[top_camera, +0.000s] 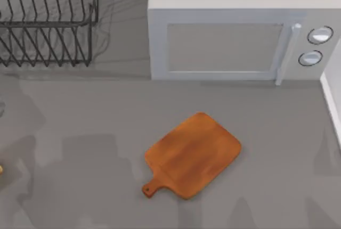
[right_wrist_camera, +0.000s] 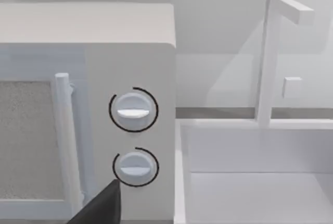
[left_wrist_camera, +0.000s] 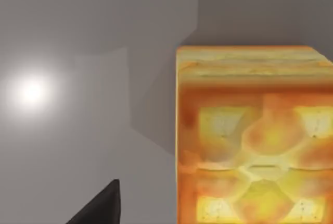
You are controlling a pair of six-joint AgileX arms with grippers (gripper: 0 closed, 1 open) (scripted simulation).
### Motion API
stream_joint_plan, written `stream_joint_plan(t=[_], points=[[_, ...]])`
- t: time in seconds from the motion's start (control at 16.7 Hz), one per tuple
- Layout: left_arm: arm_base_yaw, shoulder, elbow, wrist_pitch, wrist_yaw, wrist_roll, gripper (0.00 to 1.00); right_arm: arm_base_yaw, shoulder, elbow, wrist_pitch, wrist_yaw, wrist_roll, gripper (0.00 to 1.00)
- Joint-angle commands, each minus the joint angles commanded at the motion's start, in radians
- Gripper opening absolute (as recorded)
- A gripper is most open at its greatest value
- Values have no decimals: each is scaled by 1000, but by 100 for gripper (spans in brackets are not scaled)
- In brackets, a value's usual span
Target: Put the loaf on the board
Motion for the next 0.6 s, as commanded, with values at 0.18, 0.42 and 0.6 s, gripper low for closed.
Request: stream_joint_plan(t=[0.18, 0.42, 0.6], points=[[3, 34, -40, 70, 0, 0, 100, 0, 0, 0, 0, 0, 0, 100], [6, 107, -123, 238, 0, 4, 100, 0, 0, 0, 0, 0, 0, 100], [7, 135, -153, 286, 0, 6, 100, 0, 0, 0, 0, 0, 0, 100]])
